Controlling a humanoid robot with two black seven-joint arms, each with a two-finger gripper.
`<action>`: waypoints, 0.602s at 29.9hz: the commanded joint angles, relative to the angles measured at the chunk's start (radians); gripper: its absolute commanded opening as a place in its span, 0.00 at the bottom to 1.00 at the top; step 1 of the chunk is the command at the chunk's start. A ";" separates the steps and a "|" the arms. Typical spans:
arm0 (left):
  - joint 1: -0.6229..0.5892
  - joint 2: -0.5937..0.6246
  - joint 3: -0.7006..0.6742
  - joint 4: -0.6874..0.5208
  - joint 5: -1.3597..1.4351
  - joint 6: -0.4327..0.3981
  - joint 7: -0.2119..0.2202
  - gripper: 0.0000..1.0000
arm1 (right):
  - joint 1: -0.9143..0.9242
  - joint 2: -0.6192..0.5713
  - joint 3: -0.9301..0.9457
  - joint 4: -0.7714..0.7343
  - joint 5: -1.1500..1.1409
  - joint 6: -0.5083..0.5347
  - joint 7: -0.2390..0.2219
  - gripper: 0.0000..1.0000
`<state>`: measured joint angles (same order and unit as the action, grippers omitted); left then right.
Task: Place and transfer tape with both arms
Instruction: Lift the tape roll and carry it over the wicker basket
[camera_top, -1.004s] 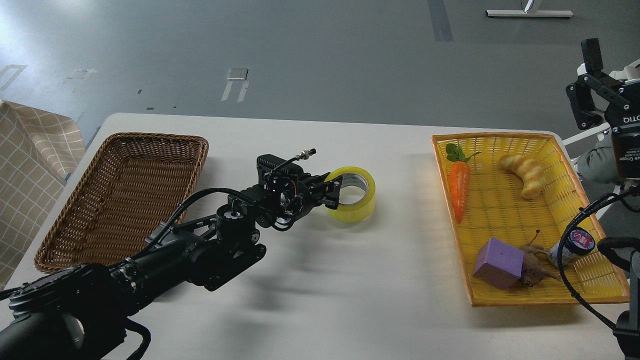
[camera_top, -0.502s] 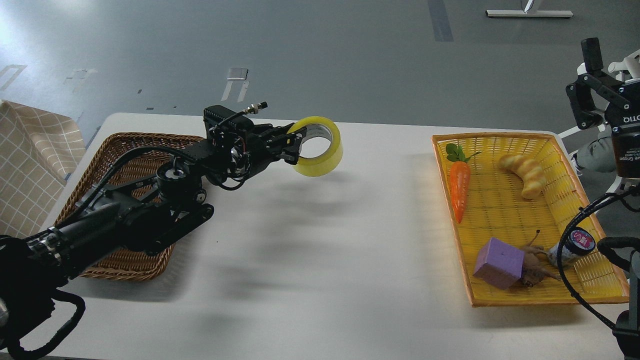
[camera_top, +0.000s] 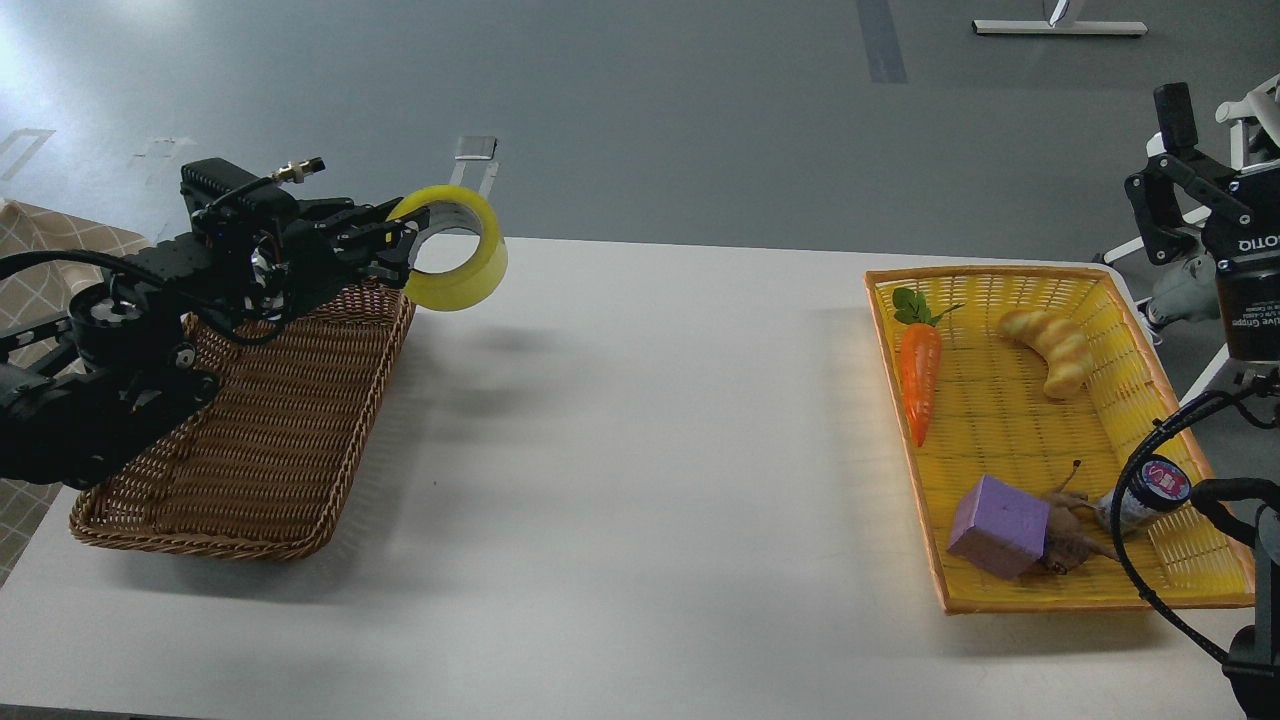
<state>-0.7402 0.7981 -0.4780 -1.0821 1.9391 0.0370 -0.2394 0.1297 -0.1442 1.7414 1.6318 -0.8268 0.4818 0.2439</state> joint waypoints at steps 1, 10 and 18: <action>0.057 0.081 0.002 -0.002 0.000 0.041 -0.060 0.03 | -0.002 0.000 0.000 0.002 0.000 0.000 0.000 1.00; 0.176 0.148 0.002 0.074 -0.017 0.130 -0.133 0.03 | -0.018 0.008 -0.003 0.003 0.001 0.001 0.000 1.00; 0.226 0.154 0.003 0.175 -0.055 0.170 -0.202 0.03 | -0.022 0.014 -0.011 0.005 0.001 0.001 0.000 1.00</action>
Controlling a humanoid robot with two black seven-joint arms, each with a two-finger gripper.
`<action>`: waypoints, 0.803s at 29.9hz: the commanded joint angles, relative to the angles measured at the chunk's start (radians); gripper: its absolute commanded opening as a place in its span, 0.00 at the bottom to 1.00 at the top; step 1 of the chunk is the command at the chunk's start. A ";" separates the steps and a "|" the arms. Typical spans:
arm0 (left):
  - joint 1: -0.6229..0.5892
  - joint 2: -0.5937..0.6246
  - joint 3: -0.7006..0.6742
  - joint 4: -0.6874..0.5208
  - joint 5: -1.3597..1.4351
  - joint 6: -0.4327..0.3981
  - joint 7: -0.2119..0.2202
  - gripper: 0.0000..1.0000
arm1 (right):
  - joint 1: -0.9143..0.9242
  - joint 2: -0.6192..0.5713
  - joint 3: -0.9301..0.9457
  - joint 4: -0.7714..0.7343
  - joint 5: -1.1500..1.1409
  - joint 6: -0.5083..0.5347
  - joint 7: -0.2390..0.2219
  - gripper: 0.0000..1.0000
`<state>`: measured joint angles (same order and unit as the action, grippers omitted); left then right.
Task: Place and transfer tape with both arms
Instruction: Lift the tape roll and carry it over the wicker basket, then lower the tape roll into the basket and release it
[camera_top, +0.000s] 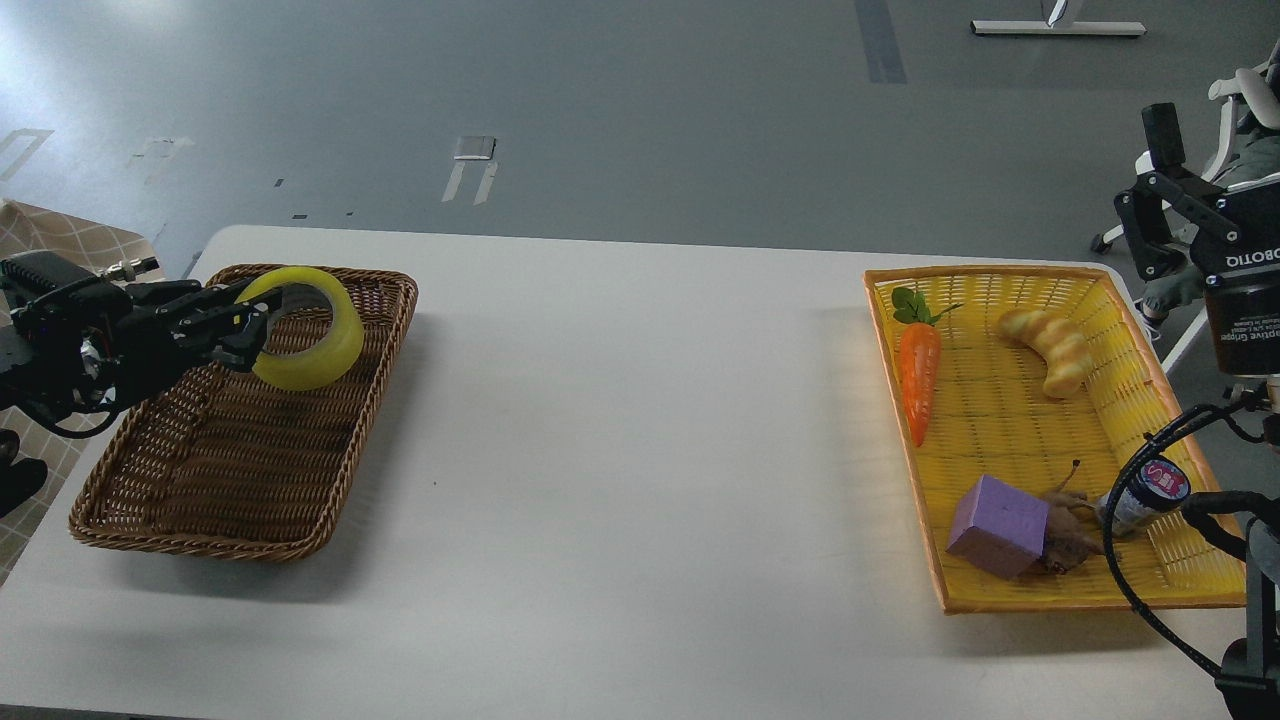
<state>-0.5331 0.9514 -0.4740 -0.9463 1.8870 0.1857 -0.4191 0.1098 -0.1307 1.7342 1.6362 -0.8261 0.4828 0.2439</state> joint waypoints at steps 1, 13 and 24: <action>0.021 0.001 -0.002 0.064 -0.003 0.035 -0.027 0.03 | -0.002 0.000 -0.005 0.002 -0.001 0.000 0.000 1.00; 0.067 -0.002 -0.002 0.075 -0.025 0.049 -0.069 0.06 | 0.001 -0.001 -0.005 0.005 -0.007 0.000 0.000 1.00; 0.082 -0.033 0.000 0.153 -0.029 0.069 -0.069 0.09 | -0.013 -0.001 -0.005 0.024 -0.007 0.000 0.000 1.00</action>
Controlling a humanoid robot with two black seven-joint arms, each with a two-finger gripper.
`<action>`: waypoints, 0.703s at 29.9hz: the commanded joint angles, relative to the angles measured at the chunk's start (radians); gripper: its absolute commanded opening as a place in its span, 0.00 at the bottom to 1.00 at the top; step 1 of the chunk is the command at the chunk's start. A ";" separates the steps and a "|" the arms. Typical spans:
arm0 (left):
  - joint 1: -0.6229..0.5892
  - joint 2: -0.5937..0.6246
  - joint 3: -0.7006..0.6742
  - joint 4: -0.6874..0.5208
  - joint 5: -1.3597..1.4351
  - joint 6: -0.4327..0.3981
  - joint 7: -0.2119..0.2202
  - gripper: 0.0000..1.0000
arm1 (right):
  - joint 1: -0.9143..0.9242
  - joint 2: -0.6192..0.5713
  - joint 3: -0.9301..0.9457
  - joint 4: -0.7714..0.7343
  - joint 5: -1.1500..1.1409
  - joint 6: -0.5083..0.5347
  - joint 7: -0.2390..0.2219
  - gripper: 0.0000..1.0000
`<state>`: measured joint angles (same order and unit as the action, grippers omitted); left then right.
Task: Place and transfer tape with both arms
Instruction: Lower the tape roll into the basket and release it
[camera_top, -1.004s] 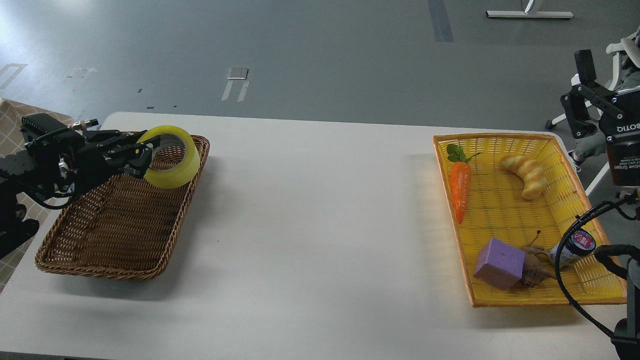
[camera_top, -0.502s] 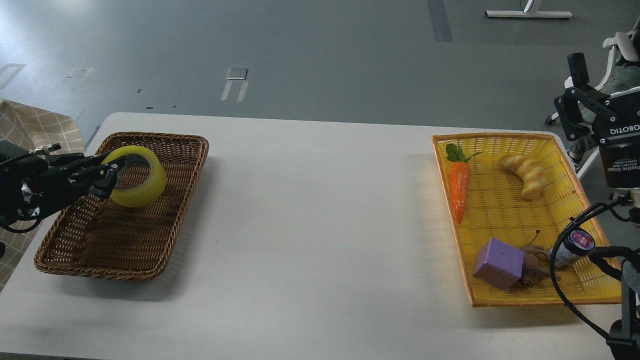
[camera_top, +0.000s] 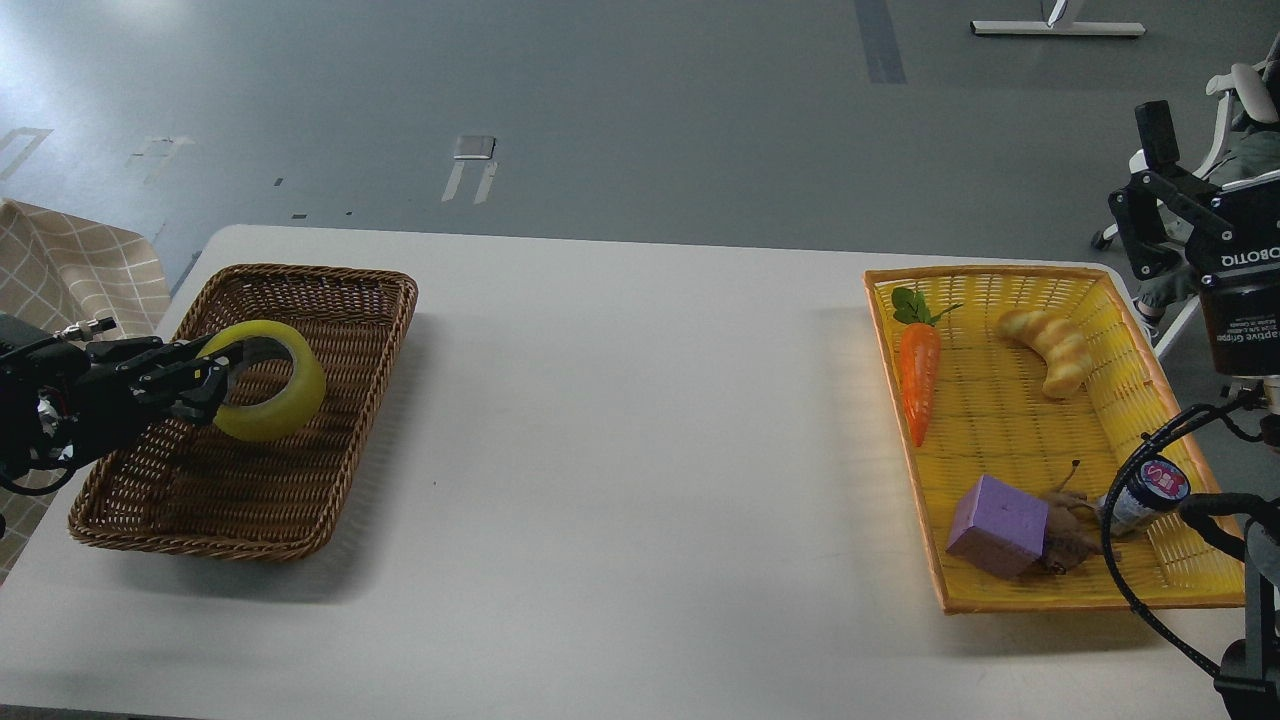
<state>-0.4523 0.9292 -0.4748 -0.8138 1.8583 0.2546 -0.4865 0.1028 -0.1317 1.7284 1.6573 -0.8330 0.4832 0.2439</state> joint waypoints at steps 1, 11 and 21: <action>0.001 -0.021 0.001 0.033 0.001 0.000 -0.001 0.12 | -0.006 -0.002 0.000 0.004 0.000 0.000 -0.002 1.00; 0.000 -0.053 -0.001 0.077 -0.034 0.000 -0.002 0.83 | -0.008 -0.005 -0.001 0.006 0.000 0.005 -0.005 1.00; -0.003 -0.096 -0.001 0.188 -0.142 0.003 -0.002 0.97 | -0.020 -0.005 -0.001 0.007 0.000 0.005 -0.005 1.00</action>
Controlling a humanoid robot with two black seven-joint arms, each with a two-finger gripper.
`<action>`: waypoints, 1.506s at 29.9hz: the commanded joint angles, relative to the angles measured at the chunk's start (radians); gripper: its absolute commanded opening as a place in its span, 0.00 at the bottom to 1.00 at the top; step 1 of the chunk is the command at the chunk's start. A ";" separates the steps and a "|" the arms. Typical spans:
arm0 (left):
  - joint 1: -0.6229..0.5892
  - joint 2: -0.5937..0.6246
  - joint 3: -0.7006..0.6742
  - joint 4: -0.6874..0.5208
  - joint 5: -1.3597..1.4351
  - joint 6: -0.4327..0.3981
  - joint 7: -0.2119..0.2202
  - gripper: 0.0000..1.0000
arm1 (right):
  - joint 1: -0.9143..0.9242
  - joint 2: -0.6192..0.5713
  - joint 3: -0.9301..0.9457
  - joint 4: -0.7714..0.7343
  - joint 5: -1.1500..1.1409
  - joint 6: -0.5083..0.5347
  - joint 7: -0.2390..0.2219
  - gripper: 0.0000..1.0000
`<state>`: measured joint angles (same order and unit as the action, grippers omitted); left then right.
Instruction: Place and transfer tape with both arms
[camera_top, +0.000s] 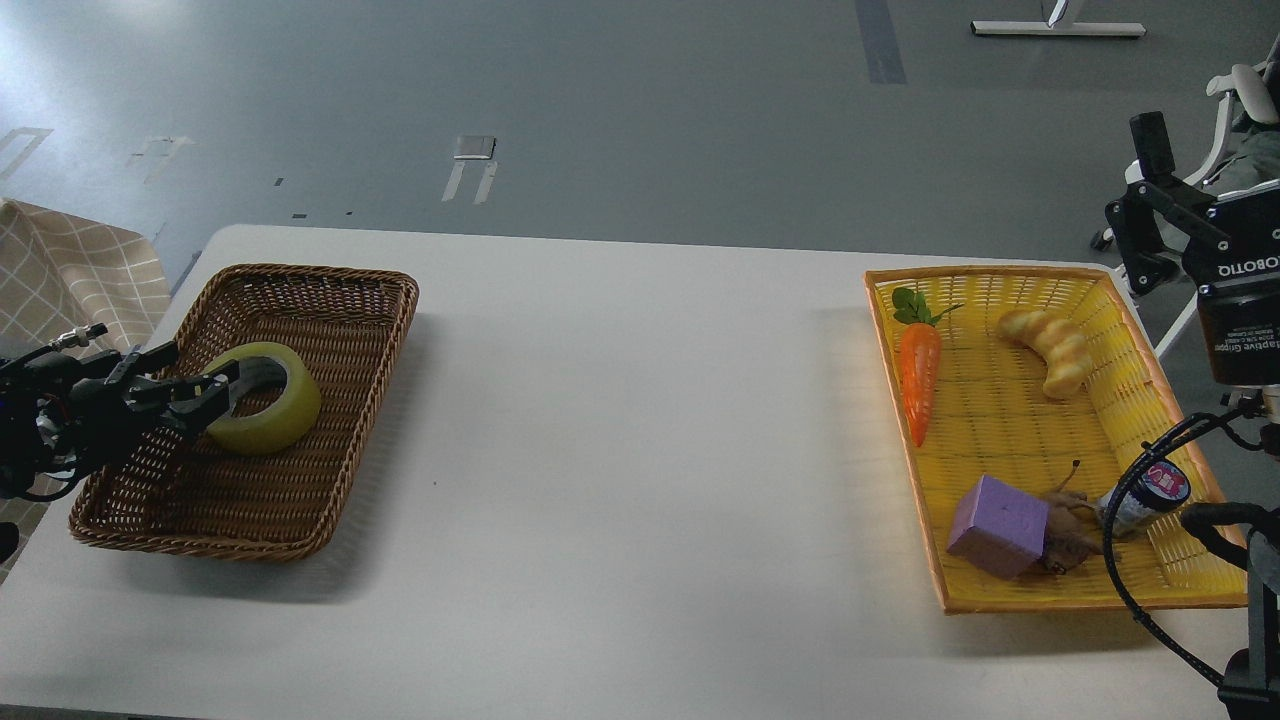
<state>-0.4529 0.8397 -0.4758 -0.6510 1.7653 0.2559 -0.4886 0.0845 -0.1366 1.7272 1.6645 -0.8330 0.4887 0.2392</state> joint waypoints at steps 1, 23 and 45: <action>-0.006 -0.007 -0.001 0.027 -0.070 0.005 0.000 0.97 | -0.002 0.000 0.000 0.000 0.000 0.000 0.000 1.00; -0.343 -0.040 -0.020 -0.326 -1.010 -0.196 0.000 0.98 | 0.014 -0.009 -0.009 -0.005 -0.038 0.000 0.000 1.00; -0.434 -0.485 -0.216 -0.541 -1.382 -0.317 0.031 0.99 | 0.201 -0.003 -0.095 -0.015 -0.060 -0.085 -0.072 1.00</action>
<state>-0.9068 0.4134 -0.6699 -1.1925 0.4223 -0.0381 -0.4556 0.2580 -0.1422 1.6417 1.6557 -0.8927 0.4496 0.2066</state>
